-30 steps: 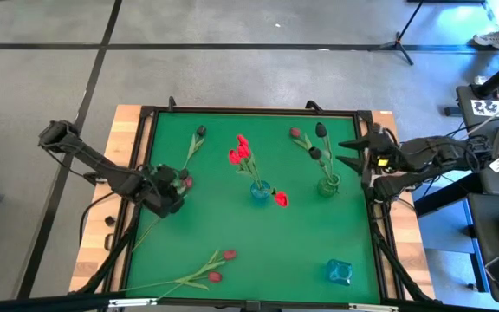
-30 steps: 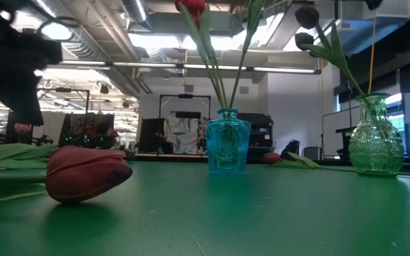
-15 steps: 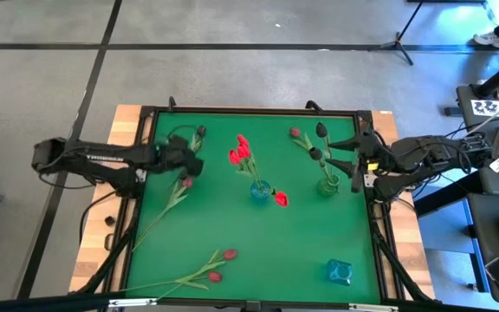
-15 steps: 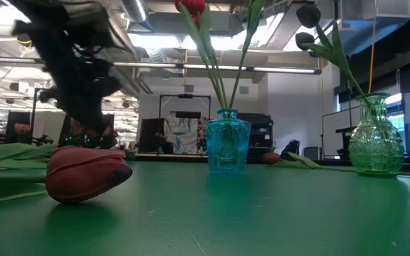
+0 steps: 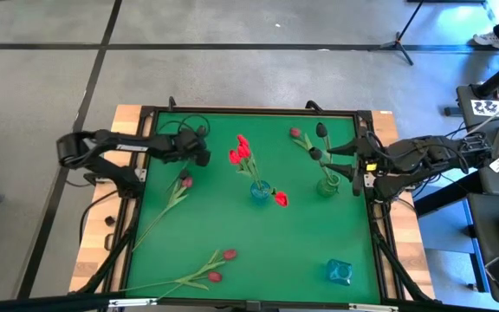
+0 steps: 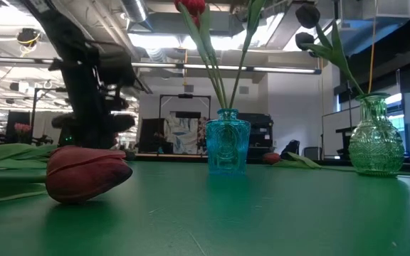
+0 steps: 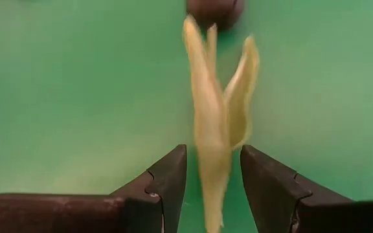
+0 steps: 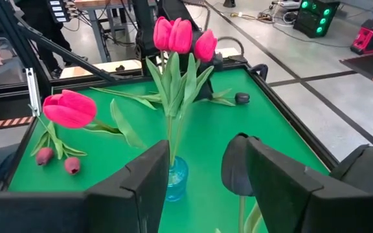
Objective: Sort flowers into vase by color
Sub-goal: Put the black flower in the green vase
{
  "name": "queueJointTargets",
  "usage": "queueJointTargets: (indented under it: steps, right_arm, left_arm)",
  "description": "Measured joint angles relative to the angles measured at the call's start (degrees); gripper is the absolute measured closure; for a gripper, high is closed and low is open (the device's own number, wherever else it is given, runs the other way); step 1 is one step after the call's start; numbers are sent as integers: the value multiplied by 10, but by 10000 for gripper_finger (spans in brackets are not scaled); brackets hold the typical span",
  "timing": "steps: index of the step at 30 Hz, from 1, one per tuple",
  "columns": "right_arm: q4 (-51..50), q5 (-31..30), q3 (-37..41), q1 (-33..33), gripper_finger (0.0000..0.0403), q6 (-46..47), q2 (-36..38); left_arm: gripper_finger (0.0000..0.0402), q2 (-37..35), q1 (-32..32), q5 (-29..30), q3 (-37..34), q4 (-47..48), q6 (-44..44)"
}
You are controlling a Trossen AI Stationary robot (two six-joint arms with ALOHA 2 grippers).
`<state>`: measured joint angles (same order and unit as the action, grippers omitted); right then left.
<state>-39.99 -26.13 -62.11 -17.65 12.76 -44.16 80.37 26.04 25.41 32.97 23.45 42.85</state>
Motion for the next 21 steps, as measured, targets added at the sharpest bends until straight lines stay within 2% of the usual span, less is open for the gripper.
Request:
queueJointTargets:
  steps: [7, 12, 15, 19, 21]
  right_arm:
    - [0, 3, 0, 0, 200, -2, 0]
    - [1, 8, 0, 0, 200, -11, 0]
    - [3, 13, 0, 0, 200, -10, 0]
    - [28, 11, 0, 0, 200, -12, 0]
    - [37, 10, -4, 0, 200, -26, 0]
  left_arm:
    - [260, 57, 12, -2, 2, -35, -2]
    - [269, 61, -28, 59, 0, -41, 1]
    - [302, 61, -57, 88, 0, -27, 18]
    - [375, 61, -84, 100, -1, 7, 54]
    - [390, 61, -103, 104, -1, 17, 75]
